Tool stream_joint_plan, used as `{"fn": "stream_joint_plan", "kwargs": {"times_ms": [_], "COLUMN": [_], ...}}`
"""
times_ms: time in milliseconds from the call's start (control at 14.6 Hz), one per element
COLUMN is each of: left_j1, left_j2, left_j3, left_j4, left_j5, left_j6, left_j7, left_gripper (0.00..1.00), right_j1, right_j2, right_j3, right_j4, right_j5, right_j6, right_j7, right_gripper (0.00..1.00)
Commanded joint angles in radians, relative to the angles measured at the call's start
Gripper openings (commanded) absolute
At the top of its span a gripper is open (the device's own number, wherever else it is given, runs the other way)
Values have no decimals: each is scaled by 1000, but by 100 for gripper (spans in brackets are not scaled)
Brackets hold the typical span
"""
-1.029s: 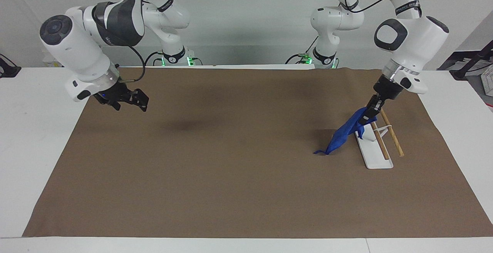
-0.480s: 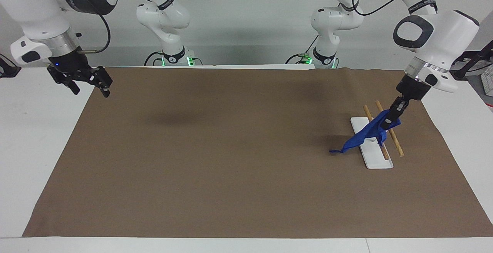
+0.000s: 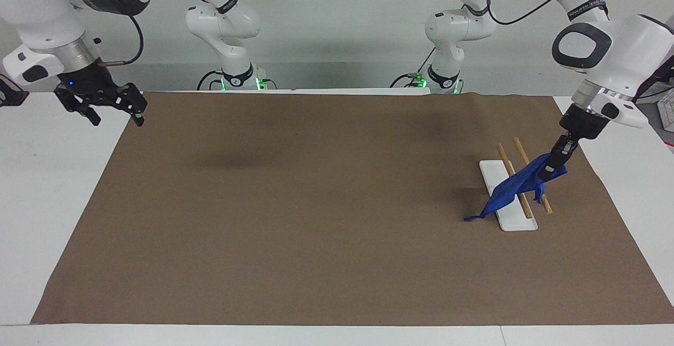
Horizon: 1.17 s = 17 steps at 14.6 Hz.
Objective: Right arm passes towel to left arm to hang
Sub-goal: 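Drape the towel over the rack rods with the left gripper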
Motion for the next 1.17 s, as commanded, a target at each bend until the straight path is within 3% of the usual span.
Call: {"fn": "stream_joint_plan", "kwargs": {"times_ms": [0,412,686,824,1098], "left_j1": [9,17,34,49,76], "left_j2": [45,76,80,76,73], "left_j3": [2,5,2,2,2], "left_j4": [74,146,146,124,109], "left_j5": [3,73,73,65,63], "left_j6": [-2,-32,14,36,34], "left_j7": [21,36,42,45,137], "left_gripper": [0,0,9,0,0], "right_j1": [10,-3,-9,-12,-53], "right_j2": [15,10,2,5,2], "right_j3": [-10,0,0,11,62], "right_j4": [25,23,19,20,20], "right_j5": [3,4,4,3,3], "right_j6": [-26,-45,-43,-45,-45], "right_j7": [-19,-4,-1,1,1], "right_gripper": [100,100,100,100,100]}}
